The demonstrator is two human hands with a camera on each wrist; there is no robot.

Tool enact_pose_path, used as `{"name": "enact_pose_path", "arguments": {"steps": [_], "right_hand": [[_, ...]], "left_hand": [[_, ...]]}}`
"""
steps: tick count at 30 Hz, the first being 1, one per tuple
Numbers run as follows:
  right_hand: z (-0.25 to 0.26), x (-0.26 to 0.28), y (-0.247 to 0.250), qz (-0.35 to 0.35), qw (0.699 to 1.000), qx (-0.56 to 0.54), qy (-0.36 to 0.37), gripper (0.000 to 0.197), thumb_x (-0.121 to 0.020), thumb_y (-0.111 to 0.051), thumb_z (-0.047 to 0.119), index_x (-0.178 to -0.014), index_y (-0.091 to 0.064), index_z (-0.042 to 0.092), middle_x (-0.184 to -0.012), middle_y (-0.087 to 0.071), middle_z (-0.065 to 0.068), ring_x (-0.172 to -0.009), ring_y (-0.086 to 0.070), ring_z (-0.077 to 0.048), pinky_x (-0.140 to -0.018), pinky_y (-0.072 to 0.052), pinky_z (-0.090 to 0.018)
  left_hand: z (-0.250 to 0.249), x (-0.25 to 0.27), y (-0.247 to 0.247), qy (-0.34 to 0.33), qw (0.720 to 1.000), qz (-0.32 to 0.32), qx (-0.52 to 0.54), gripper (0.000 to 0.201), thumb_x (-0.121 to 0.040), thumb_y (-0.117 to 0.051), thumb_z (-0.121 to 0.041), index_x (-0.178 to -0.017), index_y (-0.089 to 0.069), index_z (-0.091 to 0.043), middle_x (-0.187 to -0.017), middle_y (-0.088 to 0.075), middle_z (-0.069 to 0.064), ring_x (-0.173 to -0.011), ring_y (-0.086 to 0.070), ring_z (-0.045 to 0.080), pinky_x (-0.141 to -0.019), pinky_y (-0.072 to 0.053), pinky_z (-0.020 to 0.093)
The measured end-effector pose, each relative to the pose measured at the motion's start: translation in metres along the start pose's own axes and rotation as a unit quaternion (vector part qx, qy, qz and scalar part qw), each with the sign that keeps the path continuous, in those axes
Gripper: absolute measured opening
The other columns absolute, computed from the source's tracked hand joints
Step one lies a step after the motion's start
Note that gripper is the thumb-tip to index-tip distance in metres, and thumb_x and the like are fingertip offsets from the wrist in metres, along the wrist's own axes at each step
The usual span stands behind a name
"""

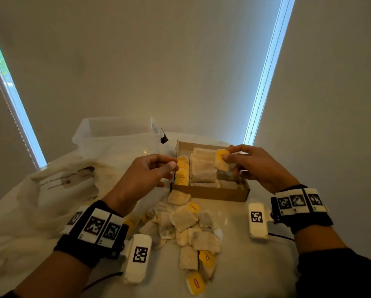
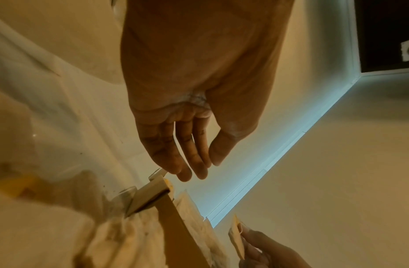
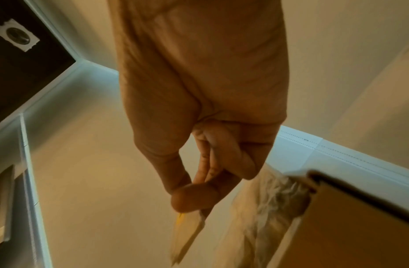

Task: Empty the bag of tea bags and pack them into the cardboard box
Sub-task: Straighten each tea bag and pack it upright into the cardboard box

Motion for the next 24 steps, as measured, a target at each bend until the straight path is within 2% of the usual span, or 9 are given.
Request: {"name": "enact_pose_path", "arguments": {"steps": [4, 8, 10, 12, 14, 18, 19, 22, 24], "right_hand": [[0.013, 0.011, -0.023, 0.106, 0.992, 0.053, 0.033, 0.024, -0.098, -0.076, 0.026, -0.121, -0.072, 0.028, -0.094, -0.08, -0.005, -0.068, -0.067, -0.013, -0.063, -0.053, -0.024], [0.021, 0.018, -0.035, 0.204, 0.967, 0.142, 0.06, 0.015, -0.099, -0.074, 0.023, -0.114, -0.076, 0.022, -0.096, -0.081, -0.002, -0.069, -0.069, -0.012, -0.065, -0.054, -0.024], [0.022, 0.022, -0.038, 0.247, 0.953, 0.163, 0.055, 0.017, -0.099, -0.074, 0.021, -0.115, -0.075, 0.018, -0.093, -0.081, 0.003, -0.066, -0.07, -0.009, -0.064, -0.056, -0.019], [0.022, 0.027, -0.04, 0.275, 0.946, 0.164, 0.049, 0.019, -0.099, -0.073, 0.019, -0.117, -0.074, 0.014, -0.088, -0.08, 0.005, -0.063, -0.069, -0.008, -0.058, -0.052, -0.014], [0.023, 0.028, -0.041, 0.28, 0.944, 0.164, 0.056, 0.019, -0.099, -0.073, 0.019, -0.118, -0.075, 0.015, -0.09, -0.08, 0.001, -0.063, -0.068, -0.01, -0.056, -0.051, -0.014], [0.02, 0.032, -0.054, 0.338, 0.917, 0.192, 0.088, 0.016, -0.1, -0.074, 0.028, -0.115, -0.079, 0.027, -0.106, -0.081, -0.007, -0.078, -0.072, -0.02, -0.076, -0.057, -0.025], [0.02, 0.033, -0.058, 0.355, 0.907, 0.207, 0.095, 0.016, -0.1, -0.073, 0.03, -0.115, -0.078, 0.029, -0.105, -0.081, -0.006, -0.08, -0.074, -0.016, -0.078, -0.057, -0.026], [0.022, 0.038, -0.069, 0.381, 0.886, 0.239, 0.11, 0.017, -0.101, -0.071, 0.033, -0.117, -0.077, 0.031, -0.102, -0.081, 0.005, -0.08, -0.074, -0.006, -0.072, -0.052, -0.016], [0.023, 0.039, -0.072, 0.375, 0.874, 0.281, 0.129, 0.017, -0.101, -0.068, 0.042, -0.116, -0.077, 0.04, -0.104, -0.079, 0.013, -0.089, -0.074, -0.007, -0.081, -0.056, -0.02]], "left_hand": [[-0.014, 0.004, 0.0, -0.018, 0.997, 0.04, -0.061, 0.017, -0.105, -0.067, -0.032, -0.117, -0.077, -0.025, -0.102, -0.082, -0.009, -0.093, -0.078, 0.01, -0.077, -0.06, 0.029], [-0.032, 0.01, 0.007, -0.049, 0.99, 0.04, -0.128, 0.014, -0.102, -0.069, -0.034, -0.113, -0.076, -0.029, -0.1, -0.081, -0.009, -0.088, -0.076, 0.008, -0.073, -0.06, 0.027], [-0.046, 0.015, 0.013, -0.055, 0.99, 0.028, -0.127, 0.016, -0.103, -0.068, -0.036, -0.116, -0.075, -0.029, -0.101, -0.081, -0.011, -0.09, -0.076, 0.008, -0.074, -0.06, 0.027], [-0.061, 0.021, 0.023, -0.052, 0.99, 0.017, -0.128, 0.02, -0.103, -0.066, -0.041, -0.118, -0.074, -0.03, -0.101, -0.081, -0.015, -0.091, -0.076, 0.006, -0.074, -0.059, 0.028], [-0.074, 0.025, 0.037, -0.045, 0.984, 0.016, -0.17, 0.023, -0.101, -0.066, -0.047, -0.117, -0.073, -0.032, -0.1, -0.081, -0.017, -0.088, -0.076, 0.004, -0.073, -0.054, 0.027], [-0.08, 0.031, 0.077, 0.028, 0.946, 0.063, -0.316, 0.028, -0.098, -0.067, -0.051, -0.108, -0.075, -0.027, -0.095, -0.081, -0.012, -0.082, -0.075, 0.006, -0.072, -0.05, 0.025], [-0.077, 0.03, 0.09, 0.052, 0.932, 0.067, -0.353, 0.026, -0.098, -0.068, -0.05, -0.104, -0.076, -0.026, -0.094, -0.081, -0.011, -0.081, -0.075, 0.007, -0.071, -0.051, 0.026], [-0.06, 0.029, 0.129, 0.117, 0.882, 0.045, -0.455, 0.018, -0.099, -0.073, -0.039, -0.095, -0.081, -0.024, -0.087, -0.081, -0.007, -0.084, -0.077, 0.017, -0.074, -0.062, 0.037], [-0.044, 0.031, 0.144, 0.165, 0.862, 0.039, -0.478, 0.01, -0.099, -0.074, -0.024, -0.099, -0.083, -0.019, -0.087, -0.081, -0.002, -0.085, -0.078, 0.021, -0.071, -0.062, 0.034]]}}
Point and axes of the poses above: each hand's wrist, its own x-axis away from the middle knuckle, its own y-axis out of the back of the hand, z = x × y, the point moved 1 cm from there along -x, towards the middle knuckle
